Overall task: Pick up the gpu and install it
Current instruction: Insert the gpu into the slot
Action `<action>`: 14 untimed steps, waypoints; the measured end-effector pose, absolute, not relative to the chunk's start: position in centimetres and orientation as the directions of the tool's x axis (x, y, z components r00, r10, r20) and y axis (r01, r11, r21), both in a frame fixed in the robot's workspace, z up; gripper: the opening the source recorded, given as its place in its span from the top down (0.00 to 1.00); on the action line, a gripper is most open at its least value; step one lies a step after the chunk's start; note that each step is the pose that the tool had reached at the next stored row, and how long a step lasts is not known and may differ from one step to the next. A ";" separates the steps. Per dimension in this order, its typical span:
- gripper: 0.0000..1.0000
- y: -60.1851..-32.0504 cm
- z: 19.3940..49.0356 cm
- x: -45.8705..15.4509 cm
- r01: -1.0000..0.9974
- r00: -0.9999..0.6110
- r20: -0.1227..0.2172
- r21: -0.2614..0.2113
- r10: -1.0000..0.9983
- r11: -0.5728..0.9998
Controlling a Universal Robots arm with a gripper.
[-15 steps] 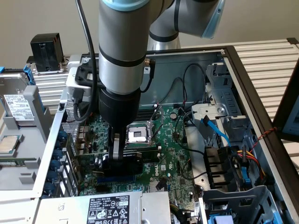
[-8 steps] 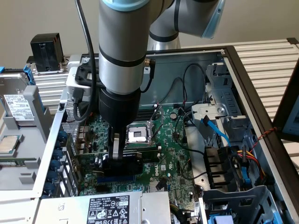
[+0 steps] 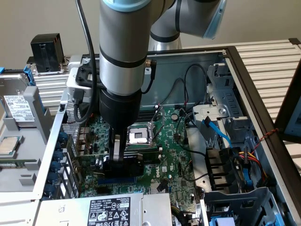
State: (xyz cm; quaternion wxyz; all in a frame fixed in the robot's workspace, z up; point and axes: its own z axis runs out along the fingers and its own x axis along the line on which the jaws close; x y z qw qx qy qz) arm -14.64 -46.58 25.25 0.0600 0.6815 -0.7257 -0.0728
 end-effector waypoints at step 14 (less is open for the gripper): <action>0.73 -46.6 25.1 -14.6 -0.979 -0.080 -0.012 0.188 -0.997 0.076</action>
